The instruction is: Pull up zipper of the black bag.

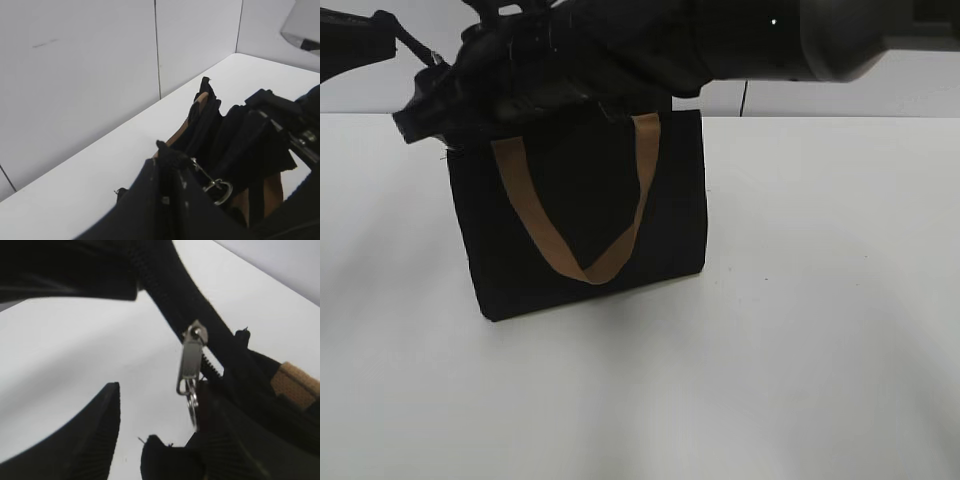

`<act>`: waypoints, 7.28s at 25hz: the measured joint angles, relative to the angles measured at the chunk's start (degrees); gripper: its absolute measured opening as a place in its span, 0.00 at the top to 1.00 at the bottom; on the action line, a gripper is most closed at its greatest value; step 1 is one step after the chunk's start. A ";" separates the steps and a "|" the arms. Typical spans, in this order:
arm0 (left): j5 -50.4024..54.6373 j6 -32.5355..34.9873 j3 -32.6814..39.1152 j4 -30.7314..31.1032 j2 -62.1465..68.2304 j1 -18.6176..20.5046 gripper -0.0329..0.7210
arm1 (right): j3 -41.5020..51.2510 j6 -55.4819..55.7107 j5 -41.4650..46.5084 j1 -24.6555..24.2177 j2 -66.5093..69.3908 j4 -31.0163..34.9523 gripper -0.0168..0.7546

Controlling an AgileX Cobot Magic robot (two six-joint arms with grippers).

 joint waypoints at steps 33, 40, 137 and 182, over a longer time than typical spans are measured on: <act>0.07 0.00 0.00 0.46 0.00 0.00 0.93 | -1.04 0.32 4.44 -0.81 -1.64 -0.50 1.00; 0.19 0.00 0.00 0.62 0.00 0.00 0.93 | -1.04 5.68 9.21 -5.71 -3.53 -0.96 1.00; 41.99 -36.79 0.35 8.05 -3.42 -0.11 0.28 | -1.54 35.94 46.08 -26.36 -14.19 -39.23 0.42; 31.05 -37.96 0.35 13.29 -3.42 -0.11 0.28 | 50.68 30.21 48.28 -54.71 -84.83 -36.29 0.42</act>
